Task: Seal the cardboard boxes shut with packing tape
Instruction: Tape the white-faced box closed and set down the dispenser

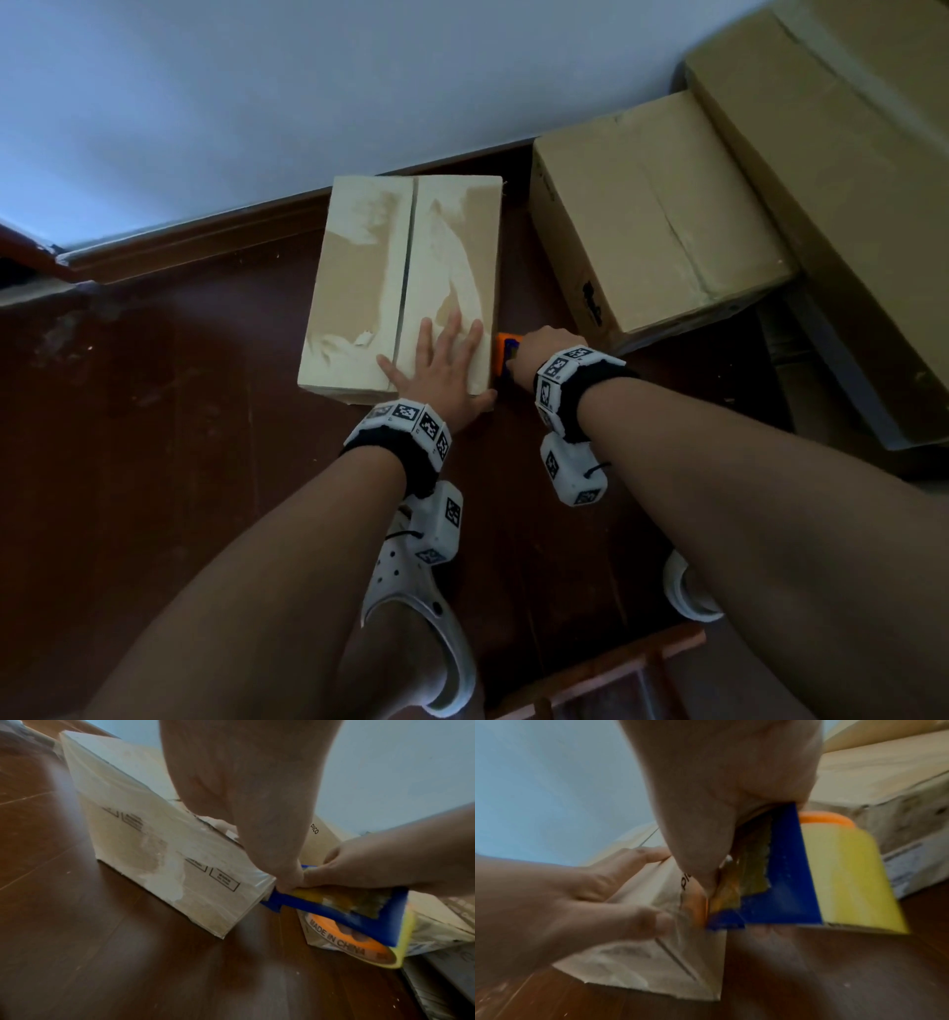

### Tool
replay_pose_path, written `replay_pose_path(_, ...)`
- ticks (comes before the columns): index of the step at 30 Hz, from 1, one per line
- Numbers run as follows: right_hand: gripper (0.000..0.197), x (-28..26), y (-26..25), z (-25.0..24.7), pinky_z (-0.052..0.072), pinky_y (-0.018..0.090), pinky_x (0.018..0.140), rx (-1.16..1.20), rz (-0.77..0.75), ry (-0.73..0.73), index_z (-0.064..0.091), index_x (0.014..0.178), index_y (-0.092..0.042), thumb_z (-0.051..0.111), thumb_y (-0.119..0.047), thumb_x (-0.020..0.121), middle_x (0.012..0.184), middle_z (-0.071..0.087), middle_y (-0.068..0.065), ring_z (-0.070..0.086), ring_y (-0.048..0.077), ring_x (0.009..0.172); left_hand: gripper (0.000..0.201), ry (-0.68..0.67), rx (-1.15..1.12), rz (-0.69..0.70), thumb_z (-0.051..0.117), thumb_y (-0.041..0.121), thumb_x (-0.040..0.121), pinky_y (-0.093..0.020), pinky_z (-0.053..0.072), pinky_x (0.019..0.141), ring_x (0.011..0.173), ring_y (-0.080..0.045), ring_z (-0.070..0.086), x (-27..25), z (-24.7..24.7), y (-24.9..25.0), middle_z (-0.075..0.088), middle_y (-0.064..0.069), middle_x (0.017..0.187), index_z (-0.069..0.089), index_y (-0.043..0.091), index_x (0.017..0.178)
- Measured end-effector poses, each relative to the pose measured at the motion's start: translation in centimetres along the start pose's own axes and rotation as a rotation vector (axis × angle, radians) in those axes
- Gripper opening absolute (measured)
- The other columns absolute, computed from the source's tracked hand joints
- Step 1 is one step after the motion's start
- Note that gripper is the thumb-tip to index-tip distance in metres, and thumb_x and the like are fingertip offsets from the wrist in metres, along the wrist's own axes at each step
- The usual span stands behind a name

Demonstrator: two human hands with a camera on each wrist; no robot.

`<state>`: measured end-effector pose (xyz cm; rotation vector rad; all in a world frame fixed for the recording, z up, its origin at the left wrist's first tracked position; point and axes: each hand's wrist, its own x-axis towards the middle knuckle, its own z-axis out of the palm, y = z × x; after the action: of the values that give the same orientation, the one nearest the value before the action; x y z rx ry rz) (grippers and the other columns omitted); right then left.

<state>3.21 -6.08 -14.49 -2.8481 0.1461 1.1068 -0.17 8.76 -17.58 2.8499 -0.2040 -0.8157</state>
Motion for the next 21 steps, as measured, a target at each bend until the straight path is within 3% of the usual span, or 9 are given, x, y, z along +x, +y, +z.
replay_pose_path(2, 0.032, 0.5, 0.2, 0.1, 0.048, 0.039, 0.085, 0.082, -0.039, -0.001, 0.064, 0.115, -0.01, 0.051, -0.031, 0.095, 0.1, 0.063, 0.009, 0.061, 0.029, 0.097, 0.095, 0.012, 0.023, 0.023, 0.053, 0.066, 0.083, -0.08, -0.004, 0.1, 0.144, -0.019, -0.028, -0.2, 0.4, 0.0, -0.027, 0.02, 0.154, -0.017, 0.049, 0.146)
replay_pose_path(3, 0.033, 0.5, 0.5, 0.1, 0.046, 0.04, 0.09, 0.09, -0.065, -0.031, 0.062, 0.118, -0.01, 0.051, -0.031, 0.096, 0.108, 0.062, 0.01, 0.059, 0.031, 0.105, 0.096, 0.006, 0.027, 0.025, 0.053, 0.066, 0.083, -0.08, -0.005, 0.1, 0.144, -0.019, -0.028, -0.3, 0.5, 0.0, -0.027, 0.02, 0.154, -0.018, 0.049, 0.145)
replay_pose_path(4, 0.03, 0.4, 0.7, 0.0, 0.046, 0.039, 0.089, 0.055, -0.064, -0.074, 0.061, 0.114, -0.011, 0.05, -0.032, 0.097, 0.101, 0.061, 0.011, 0.059, 0.03, 0.099, 0.096, 0.0, 0.028, 0.019, 0.052, 0.067, 0.083, -0.08, -0.005, 0.099, 0.143, -0.019, -0.029, -0.2, 0.6, -0.1, -0.027, 0.02, 0.154, -0.018, 0.048, 0.145)
replay_pose_path(6, 0.033, 0.7, 1.0, -0.1, 0.045, 0.037, 0.077, -0.025, 0.011, -0.132, 0.058, 0.097, -0.008, 0.045, -0.039, 0.098, 0.075, 0.05, 0.008, 0.052, 0.024, 0.068, 0.096, 0.009, 0.031, 0.009, 0.051, 0.067, 0.083, -0.08, -0.007, 0.099, 0.143, -0.02, -0.03, -0.2, 0.9, -0.1, -0.028, 0.02, 0.154, -0.019, 0.048, 0.145)
replay_pose_path(8, 0.038, 1.1, 1.1, 0.1, 0.041, 0.032, 0.062, -0.009, 0.051, -0.13, 0.055, 0.091, -0.007, 0.044, -0.043, 0.097, 0.068, 0.045, 0.006, 0.043, 0.019, 0.056, 0.096, 0.022, 0.036, 0.005, 0.051, 0.067, 0.082, -0.08, -0.008, 0.099, 0.143, -0.02, -0.03, 0.0, 0.8, 0.0, -0.027, 0.02, 0.154, -0.018, 0.047, 0.146)
replay_pose_path(11, 0.041, 0.8, 1.7, 0.8, 0.032, 0.029, 0.047, 0.044, 0.064, -0.12, 0.055, 0.089, -0.007, 0.045, -0.046, 0.096, 0.065, 0.046, 0.006, 0.043, 0.019, 0.054, 0.096, 0.011, 0.006, -0.021, 0.053, 0.065, 0.079, -0.079, -0.009, 0.099, 0.144, -0.019, -0.028, 0.0, 0.5, 0.3, -0.023, 0.021, 0.155, -0.012, 0.046, 0.147)
replay_pose_path(17, 0.047, -0.8, 3.9, 1.4, 0.033, 0.028, 0.045, 0.147, 0.033, -0.092, 0.051, 0.079, -0.01, 0.042, -0.053, 0.095, 0.068, 0.048, 0.005, 0.046, 0.018, 0.055, 0.093, 0.063, 0.017, -0.097, 0.063, 0.06, 0.075, -0.08, 0.002, 0.101, 0.147, -0.021, -0.011, 0.0, -0.5, 1.4, -0.002, 0.015, 0.156, 0.006, 0.046, 0.147)
replay_pose_path(21, 0.047, -2.1, 6.6, 1.0, 0.033, 0.027, 0.046, 0.181, 0.002, -0.049, 0.045, 0.072, -0.013, 0.042, -0.055, 0.094, 0.068, 0.047, 0.005, 0.045, 0.017, 0.055, 0.089, 0.121, 0.011, -0.158, 0.07, 0.056, 0.071, -0.081, 0.015, 0.098, 0.142, -0.026, 0.009, 0.4, -1.3, 2.6, 0.013, 0.008, 0.149, 0.016, 0.045, 0.141)
